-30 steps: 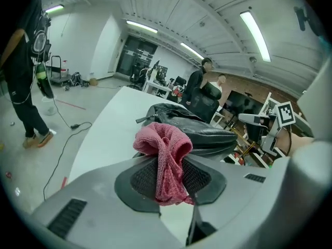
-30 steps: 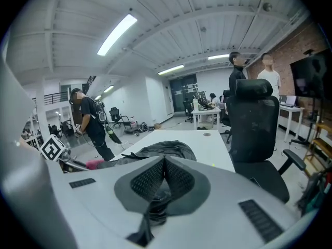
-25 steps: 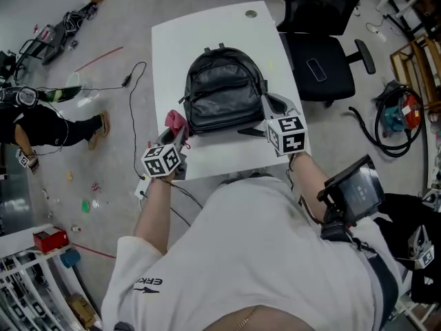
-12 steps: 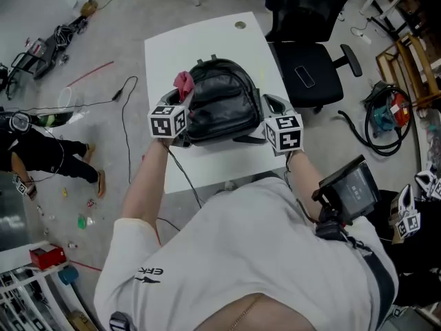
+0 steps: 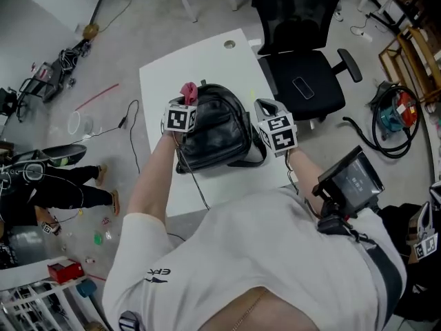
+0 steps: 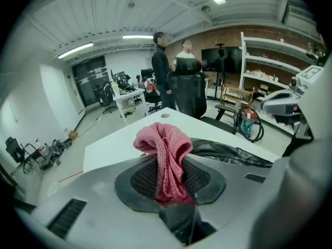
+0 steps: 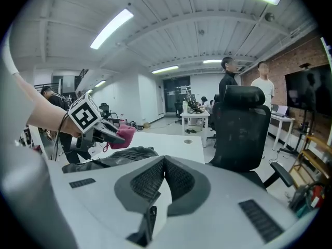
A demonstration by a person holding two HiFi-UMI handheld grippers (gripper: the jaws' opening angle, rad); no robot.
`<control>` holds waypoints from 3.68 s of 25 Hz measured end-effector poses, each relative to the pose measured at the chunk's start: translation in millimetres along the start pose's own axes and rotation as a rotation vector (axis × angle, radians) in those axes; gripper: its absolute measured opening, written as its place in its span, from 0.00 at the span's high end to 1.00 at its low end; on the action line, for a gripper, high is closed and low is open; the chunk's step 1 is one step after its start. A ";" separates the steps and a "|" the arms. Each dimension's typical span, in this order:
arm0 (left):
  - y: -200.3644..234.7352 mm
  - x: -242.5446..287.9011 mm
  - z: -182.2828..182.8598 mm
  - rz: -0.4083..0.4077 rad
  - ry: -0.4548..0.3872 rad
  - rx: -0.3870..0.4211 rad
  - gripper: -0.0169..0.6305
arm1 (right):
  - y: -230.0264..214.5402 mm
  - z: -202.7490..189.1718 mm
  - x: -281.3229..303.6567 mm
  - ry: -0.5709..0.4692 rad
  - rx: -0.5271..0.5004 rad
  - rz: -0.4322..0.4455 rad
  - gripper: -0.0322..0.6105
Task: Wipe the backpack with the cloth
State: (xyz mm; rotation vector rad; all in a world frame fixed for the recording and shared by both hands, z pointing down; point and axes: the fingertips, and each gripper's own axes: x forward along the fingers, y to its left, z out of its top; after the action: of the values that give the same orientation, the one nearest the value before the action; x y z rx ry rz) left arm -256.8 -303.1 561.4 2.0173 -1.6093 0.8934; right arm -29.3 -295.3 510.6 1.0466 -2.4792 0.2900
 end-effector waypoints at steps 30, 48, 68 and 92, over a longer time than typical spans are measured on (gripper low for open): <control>-105.1 102.5 -7.3 -0.171 0.395 0.824 0.81 | -78.3 -42.3 7.8 0.034 0.154 -0.002 0.95; -198.9 55.0 -30.6 -0.372 0.368 1.529 0.81 | -59.1 -61.0 -32.5 0.039 0.169 -0.052 0.95; -286.8 -24.8 -85.7 -0.700 0.339 1.900 0.81 | -52.6 -72.7 -85.0 -0.001 0.219 -0.173 0.95; -32.9 115.6 20.7 -0.041 0.313 0.613 0.81 | -70.1 -54.6 5.9 0.076 0.202 -0.072 0.95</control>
State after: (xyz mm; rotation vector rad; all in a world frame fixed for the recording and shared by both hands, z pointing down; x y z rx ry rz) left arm -205.4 -389.9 629.9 2.1193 -1.2065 1.7504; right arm 34.3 -328.5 563.4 1.1796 -2.3754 0.5567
